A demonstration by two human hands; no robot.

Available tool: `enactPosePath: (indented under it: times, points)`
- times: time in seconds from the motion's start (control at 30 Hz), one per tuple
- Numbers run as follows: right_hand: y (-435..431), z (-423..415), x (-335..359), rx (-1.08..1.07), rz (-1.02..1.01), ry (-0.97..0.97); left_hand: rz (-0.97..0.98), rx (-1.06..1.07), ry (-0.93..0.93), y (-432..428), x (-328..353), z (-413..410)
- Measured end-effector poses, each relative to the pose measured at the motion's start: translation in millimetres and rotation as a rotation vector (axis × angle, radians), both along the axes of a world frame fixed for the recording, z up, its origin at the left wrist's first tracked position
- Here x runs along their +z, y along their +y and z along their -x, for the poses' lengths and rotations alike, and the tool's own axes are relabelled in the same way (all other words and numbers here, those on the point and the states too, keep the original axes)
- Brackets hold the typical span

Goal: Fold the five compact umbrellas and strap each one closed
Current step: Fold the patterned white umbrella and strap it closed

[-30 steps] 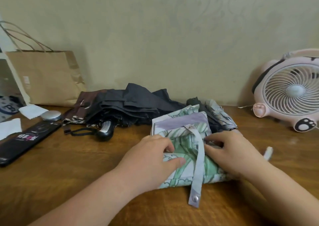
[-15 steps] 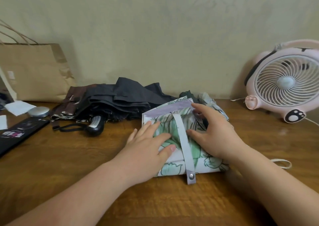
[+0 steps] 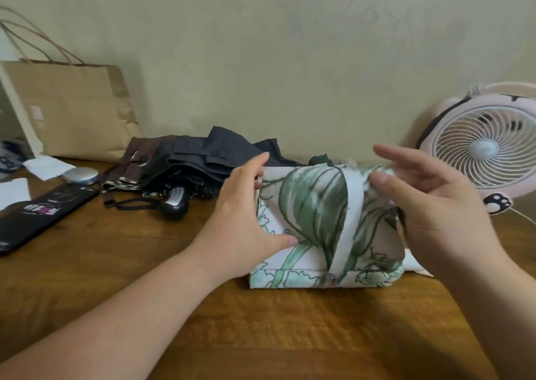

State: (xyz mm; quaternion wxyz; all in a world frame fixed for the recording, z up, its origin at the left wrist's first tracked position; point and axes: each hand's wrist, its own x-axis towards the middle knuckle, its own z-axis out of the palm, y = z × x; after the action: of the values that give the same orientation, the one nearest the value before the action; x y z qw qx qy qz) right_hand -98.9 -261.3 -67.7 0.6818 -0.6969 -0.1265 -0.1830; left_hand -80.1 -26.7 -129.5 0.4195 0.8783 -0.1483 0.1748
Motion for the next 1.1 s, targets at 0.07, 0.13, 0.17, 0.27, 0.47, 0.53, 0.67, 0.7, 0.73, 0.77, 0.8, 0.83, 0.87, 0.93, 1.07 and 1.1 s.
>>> enactPosePath:
  times: [0.07,0.13,0.17,0.27,0.47,0.53,0.67,0.7,0.73,0.77,0.8,0.83,0.87,0.93,1.07,1.1]
  points:
    - [-9,22,1,0.017,-0.092,0.029,0.065,-0.106,0.055,4,7,4]
    - [-18,40,-3,0.024,-0.151,0.046,0.089,-0.279,0.126,11,12,5]
    - [-23,50,-6,0.04,-0.166,0.053,0.063,-0.375,0.168,14,15,6]
    - [-31,80,-23,0.063,-0.1,0.067,-0.105,-0.572,0.274,21,22,6]
    - [-37,135,-63,0.202,0.11,0.262,-0.274,-0.57,0.19,20,4,-5]
    - [-36,140,-70,0.281,0.152,0.313,-0.287,-0.597,0.163,17,-2,-6]
    - [-36,131,-74,0.017,0.009,0.267,-0.445,-0.704,0.224,14,5,2]
    - [-37,128,-74,-0.083,0.024,0.216,-0.466,-0.752,0.229,15,7,4]
    - [-40,124,-74,-0.2,0.102,0.141,-0.47,-0.788,0.248,14,9,5]
    - [-43,118,-72,-0.332,0.234,0.042,-0.456,-0.777,0.29,13,12,8]
    - [-46,111,-70,-0.447,0.398,-0.051,-0.413,-0.733,0.331,11,15,11]
    - [-48,102,-68,-0.52,0.531,-0.139,-0.375,-0.651,0.323,8,15,13]
    - [-48,91,-66,-0.545,0.647,-0.205,-0.361,-0.561,0.256,4,16,15]
    - [-46,66,-63,-0.462,0.875,-0.205,-0.455,-0.44,0.052,-7,11,22]
    - [-47,30,-77,-0.072,1.219,-0.076,-0.876,-0.44,0.089,-27,-1,30]
    - [-49,28,-82,-0.022,1.279,-0.073,-0.991,-0.427,0.108,-30,-3,31]
